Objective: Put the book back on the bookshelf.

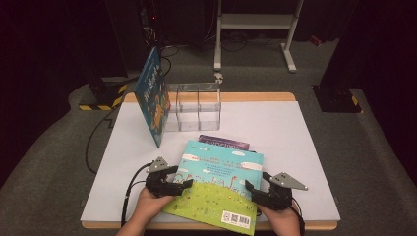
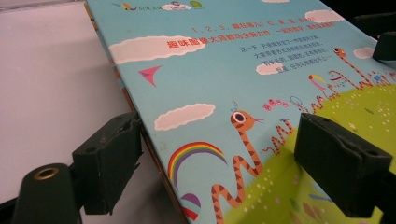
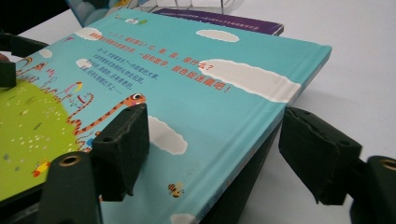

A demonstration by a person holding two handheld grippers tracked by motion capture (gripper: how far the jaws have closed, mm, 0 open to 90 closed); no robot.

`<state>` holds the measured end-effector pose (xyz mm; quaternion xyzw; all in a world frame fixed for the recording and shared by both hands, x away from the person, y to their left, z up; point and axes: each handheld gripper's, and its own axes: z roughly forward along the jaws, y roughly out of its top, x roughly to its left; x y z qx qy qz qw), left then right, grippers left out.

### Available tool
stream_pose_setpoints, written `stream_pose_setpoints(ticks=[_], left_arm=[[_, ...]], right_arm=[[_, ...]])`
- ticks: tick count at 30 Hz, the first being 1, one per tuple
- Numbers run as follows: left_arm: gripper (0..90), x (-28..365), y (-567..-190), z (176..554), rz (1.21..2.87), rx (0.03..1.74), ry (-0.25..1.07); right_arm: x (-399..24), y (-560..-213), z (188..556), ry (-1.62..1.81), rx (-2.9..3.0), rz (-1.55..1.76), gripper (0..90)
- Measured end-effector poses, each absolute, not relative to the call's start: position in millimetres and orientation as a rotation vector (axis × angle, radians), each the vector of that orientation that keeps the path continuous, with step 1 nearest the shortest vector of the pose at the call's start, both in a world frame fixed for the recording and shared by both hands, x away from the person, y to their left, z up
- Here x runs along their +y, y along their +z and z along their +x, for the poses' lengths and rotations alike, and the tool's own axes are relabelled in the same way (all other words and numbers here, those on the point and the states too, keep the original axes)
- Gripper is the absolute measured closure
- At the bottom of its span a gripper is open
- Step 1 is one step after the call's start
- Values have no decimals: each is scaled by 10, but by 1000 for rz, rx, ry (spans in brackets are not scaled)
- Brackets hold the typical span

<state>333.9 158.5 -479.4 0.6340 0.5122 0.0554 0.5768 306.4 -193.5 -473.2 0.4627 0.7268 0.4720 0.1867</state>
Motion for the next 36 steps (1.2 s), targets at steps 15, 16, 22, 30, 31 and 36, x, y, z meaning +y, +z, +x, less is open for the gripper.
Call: stream_pose_setpoints(ticks=[15,16,22,30,31,36], left_arm=[[152,1594,-4809,3334,1479,1188,132],[153,1593,-4809,3334,1479,1189,133],[159,1587,-4807,3342,1469,1200,128],[190,1615,-4810,3336,1456,1195,127],[188,1612,-4812,3336,1455,1195,127],[184,1611,-4812,3328,1460,1187,136]], right_arm=[[-1974,-4792,3144,1418,2085,1409,191],[-1975,-4788,3149,1415,2090,1409,190],[-1955,-4739,3154,1371,2086,1401,224],[-1979,-4756,3205,1394,2113,1470,198],[-1975,-4759,3209,1399,2115,1478,195],[-1930,-4761,3217,1400,2168,1457,153]])
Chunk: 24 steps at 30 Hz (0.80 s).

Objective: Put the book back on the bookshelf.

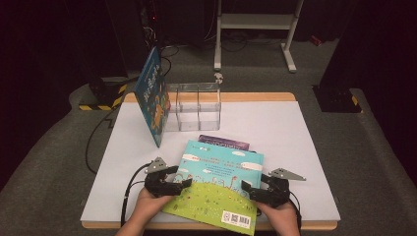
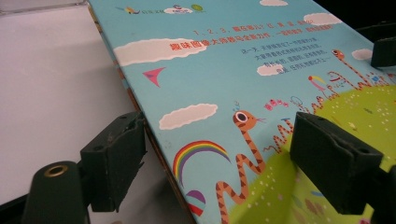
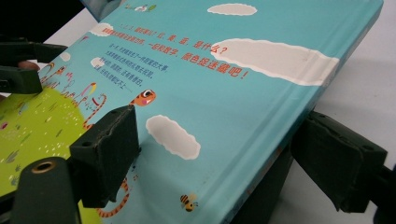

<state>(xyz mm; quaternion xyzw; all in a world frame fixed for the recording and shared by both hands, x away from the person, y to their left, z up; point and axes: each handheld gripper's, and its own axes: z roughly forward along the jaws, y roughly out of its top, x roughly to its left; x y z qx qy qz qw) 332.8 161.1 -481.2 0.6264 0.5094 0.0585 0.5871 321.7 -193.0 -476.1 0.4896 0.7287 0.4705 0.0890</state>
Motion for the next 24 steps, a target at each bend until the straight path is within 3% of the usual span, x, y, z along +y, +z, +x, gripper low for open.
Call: stream_pose_setpoints(ticks=[13,24], left_arm=[[177,1582,-4853,3375,1455,1251,100],[196,1497,-4807,3579,1437,1260,124]], right_arm=[[-1883,-4609,3185,1314,2155,1407,192],[-1964,-4616,3641,1317,2143,1427,205]])
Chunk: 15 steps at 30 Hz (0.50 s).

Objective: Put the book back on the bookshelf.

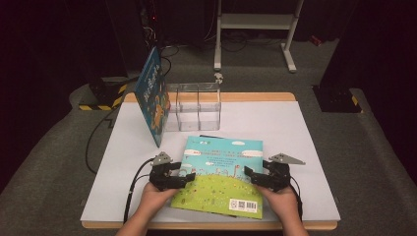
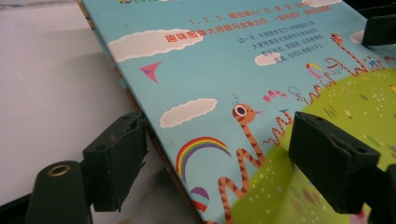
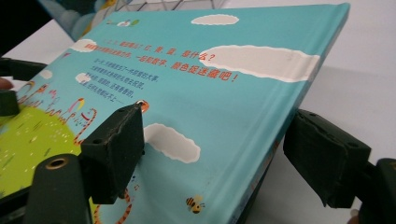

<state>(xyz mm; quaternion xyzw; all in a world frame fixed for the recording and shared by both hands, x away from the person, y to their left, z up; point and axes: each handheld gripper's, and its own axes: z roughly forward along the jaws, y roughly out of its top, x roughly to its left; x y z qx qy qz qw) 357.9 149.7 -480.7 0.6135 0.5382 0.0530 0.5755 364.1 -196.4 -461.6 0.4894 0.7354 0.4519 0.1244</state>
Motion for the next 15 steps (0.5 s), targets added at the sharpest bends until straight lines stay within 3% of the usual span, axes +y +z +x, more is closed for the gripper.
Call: stream_pose_setpoints(ticks=[4,6,8,15], left_arm=[[196,1449,-4793,3687,1438,1254,162],[261,1421,-4780,3717,1455,1219,242],[259,1391,-4758,3757,1481,1207,267],[246,1506,-4757,3719,1433,1225,230]], right_arm=[[-1984,-4615,3840,1309,2143,1442,204],[-1994,-4628,3923,1319,2145,1459,204],[-1993,-4629,3954,1325,2143,1448,204],[-2077,-4666,3835,1292,2132,1500,182]])
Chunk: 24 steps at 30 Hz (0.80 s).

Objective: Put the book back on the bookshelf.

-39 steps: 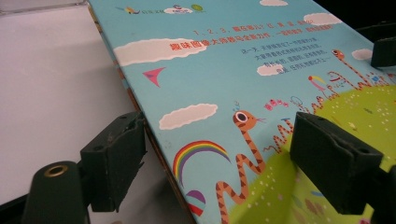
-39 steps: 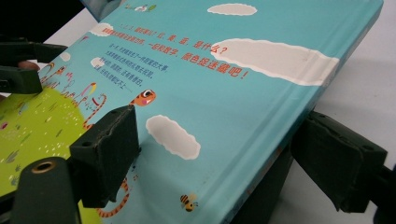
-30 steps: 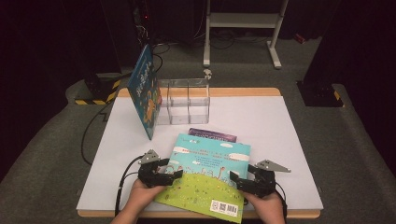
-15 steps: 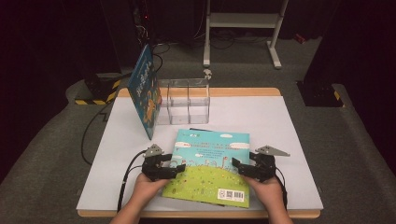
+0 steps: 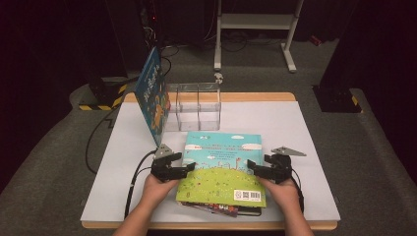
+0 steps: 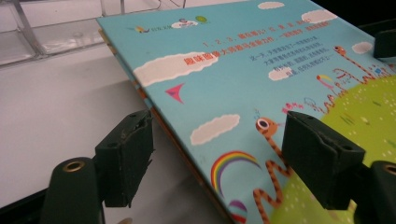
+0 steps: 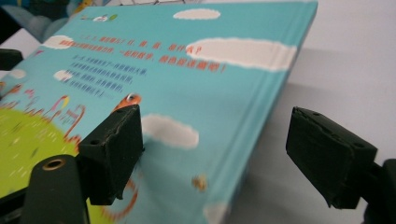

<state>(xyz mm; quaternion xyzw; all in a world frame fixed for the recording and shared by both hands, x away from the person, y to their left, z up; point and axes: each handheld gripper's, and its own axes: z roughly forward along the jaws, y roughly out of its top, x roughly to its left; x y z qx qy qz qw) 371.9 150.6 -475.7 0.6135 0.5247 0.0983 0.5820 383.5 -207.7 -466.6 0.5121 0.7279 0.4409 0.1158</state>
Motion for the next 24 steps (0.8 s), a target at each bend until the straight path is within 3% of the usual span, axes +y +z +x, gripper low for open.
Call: stream_pose_setpoints(ticks=[8,24], left_arm=[[205,1493,-4795,3651,1420,1224,178],[216,1443,-4810,3797,1380,1242,170]], right_arm=[[-2023,-4669,3485,1286,2157,1441,171],[-1978,-4684,3719,1277,2130,1452,187]])
